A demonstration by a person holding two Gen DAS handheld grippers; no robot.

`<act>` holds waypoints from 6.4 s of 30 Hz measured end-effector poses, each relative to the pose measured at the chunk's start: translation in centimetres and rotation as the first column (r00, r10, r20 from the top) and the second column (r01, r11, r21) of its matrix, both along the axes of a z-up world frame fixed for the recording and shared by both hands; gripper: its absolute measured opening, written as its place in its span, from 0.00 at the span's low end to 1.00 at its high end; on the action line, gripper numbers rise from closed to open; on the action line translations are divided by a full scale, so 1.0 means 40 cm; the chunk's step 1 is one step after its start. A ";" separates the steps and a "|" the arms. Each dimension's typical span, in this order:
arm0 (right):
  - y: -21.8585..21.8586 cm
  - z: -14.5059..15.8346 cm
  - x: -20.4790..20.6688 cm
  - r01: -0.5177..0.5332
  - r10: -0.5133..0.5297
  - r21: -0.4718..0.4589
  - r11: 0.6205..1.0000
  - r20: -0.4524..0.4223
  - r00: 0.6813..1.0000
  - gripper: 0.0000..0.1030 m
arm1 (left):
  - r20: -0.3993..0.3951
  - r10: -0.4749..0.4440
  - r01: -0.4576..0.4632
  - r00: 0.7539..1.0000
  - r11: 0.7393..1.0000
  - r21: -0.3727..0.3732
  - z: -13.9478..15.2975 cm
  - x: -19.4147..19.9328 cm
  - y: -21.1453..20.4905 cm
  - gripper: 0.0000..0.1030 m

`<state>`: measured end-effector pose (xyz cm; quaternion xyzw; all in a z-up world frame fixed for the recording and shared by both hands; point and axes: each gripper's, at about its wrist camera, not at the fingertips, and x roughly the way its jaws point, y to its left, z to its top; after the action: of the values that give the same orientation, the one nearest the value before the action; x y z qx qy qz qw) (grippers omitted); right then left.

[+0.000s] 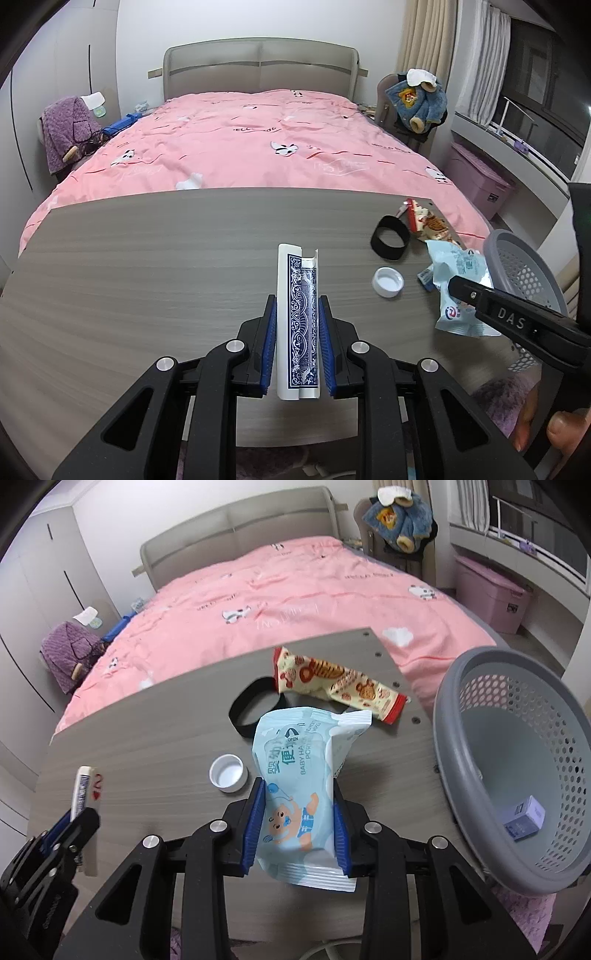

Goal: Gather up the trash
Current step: 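Carry the card and wipes pack over the basket and open both tools to drop them, then move both open tools back over the table toward the snack wrapper, then grasp the red-and-cream snack wrapper with the right tool and lift it, then grasp the white bottle cap with the left tool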

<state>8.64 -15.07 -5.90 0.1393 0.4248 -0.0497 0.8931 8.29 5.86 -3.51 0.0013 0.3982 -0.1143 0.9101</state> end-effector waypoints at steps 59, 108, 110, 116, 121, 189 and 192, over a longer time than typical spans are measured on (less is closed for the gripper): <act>-0.636 0.028 -0.219 0.253 -0.257 0.099 0.962 0.028 0.966 0.40 | -0.064 -0.467 0.469 0.882 0.883 0.021 0.066 0.005 -0.760 0.46; -0.503 0.020 -0.200 0.243 -0.240 -0.044 0.969 0.056 0.969 0.82 | 0.004 -0.262 0.261 0.965 0.965 0.029 0.073 0.008 -0.533 0.67; -0.480 0.015 -0.190 0.233 -0.230 -0.054 0.971 0.054 0.972 0.82 | 0.003 -0.244 0.244 0.970 0.970 0.020 0.067 0.012 -0.505 0.67; -0.403 0.006 -0.156 0.182 -0.179 -0.089 0.979 0.046 0.983 0.83 | -0.007 -0.168 0.168 0.986 0.986 0.023 0.038 0.033 -0.407 0.67; -0.340 0.001 -0.124 0.128 -0.123 -0.097 0.987 0.048 0.991 0.84 | -0.009 -0.083 0.083 0.997 0.996 0.026 0.019 0.055 -0.318 0.67; -0.153 -0.011 0.254 -0.439 0.425 -0.130 0.889 -0.126 0.897 0.40 | -0.107 0.128 -0.126 0.986 0.992 0.025 -0.059 0.155 -0.144 0.67; -0.159 0.003 0.222 -0.402 0.391 -0.112 0.909 -0.107 0.914 0.40 | -0.100 0.107 -0.106 0.989 0.994 0.019 -0.055 0.142 -0.150 0.67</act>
<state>17.50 -21.41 -5.79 -0.0112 0.4764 0.0990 0.8736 13.99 -0.15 -5.70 -0.0195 0.4441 -0.0629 0.8936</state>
